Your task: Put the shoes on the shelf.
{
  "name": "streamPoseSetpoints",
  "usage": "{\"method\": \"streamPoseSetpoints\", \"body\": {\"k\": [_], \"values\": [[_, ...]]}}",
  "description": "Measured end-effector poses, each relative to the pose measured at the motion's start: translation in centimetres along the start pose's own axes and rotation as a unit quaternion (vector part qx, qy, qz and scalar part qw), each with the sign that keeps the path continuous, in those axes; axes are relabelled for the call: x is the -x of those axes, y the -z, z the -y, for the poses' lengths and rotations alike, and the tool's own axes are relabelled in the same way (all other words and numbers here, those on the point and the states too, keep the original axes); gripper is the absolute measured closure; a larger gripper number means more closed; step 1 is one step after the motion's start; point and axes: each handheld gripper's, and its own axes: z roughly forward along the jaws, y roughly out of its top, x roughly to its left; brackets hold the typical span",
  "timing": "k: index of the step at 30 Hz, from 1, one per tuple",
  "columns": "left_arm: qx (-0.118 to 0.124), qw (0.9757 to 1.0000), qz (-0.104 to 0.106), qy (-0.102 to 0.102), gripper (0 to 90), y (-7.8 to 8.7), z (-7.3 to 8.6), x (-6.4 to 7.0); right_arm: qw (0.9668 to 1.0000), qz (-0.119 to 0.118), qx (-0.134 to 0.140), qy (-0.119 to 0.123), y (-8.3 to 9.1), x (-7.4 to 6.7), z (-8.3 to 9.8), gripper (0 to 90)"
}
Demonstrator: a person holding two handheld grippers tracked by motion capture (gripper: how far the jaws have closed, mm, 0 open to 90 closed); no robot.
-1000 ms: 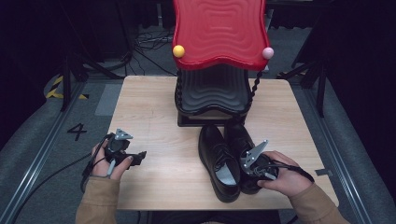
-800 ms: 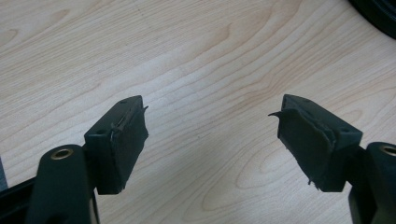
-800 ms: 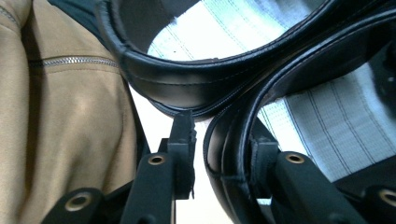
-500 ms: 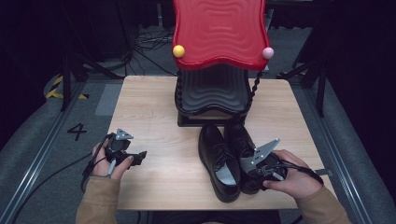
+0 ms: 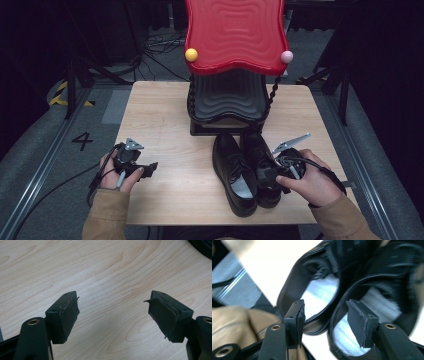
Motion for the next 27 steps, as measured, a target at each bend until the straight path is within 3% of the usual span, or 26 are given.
{"method": "streamPoseSetpoints", "body": {"k": [5, 8, 10, 14, 18, 21, 27], "values": [[0.0, 1.0, -0.001, -0.001, 24.7, 0.0, 0.1, -0.1, 0.9991, 0.017, -0.014, -0.036, -1.0, 0.4, -0.7, 47.2], [0.001, 1.0, -0.001, 0.0, 24.6, 0.0, 0.1, -0.1, 0.9982, -0.001, -0.024, -0.055, -2.0, 0.8, -1.1, 44.6], [0.0, 1.0, 0.001, 0.0, 24.6, 0.0, 0.1, -0.2, 0.9972, 0.015, -0.032, -0.066, -2.7, 1.0, -1.3, 44.1], [0.0, 1.0, 0.0, 0.001, 24.5, 0.0, 0.1, -0.1, 0.9961, 0.022, -0.05, -0.069, -3.9, 1.2, -1.5, 45.8], [0.001, 1.0, -0.002, -0.001, 24.5, 0.0, 0.1, -0.2, 0.9936, 0.033, -0.079, -0.073, -5.4, 1.3, -1.7, 54.4], [0.001, 1.0, -0.001, 0.0, 24.4, 0.0, 0.1, -0.2, 0.9928, 0.039, -0.086, -0.073, -6.0, 1.1, -1.9, 56.3], [-0.001, 1.0, -0.001, -0.002, 24.3, -0.1, 0.0, -0.2, 0.9845, 0.093, -0.123, -0.083, -7.1, 0.2, -2.8, 68.8]]}}
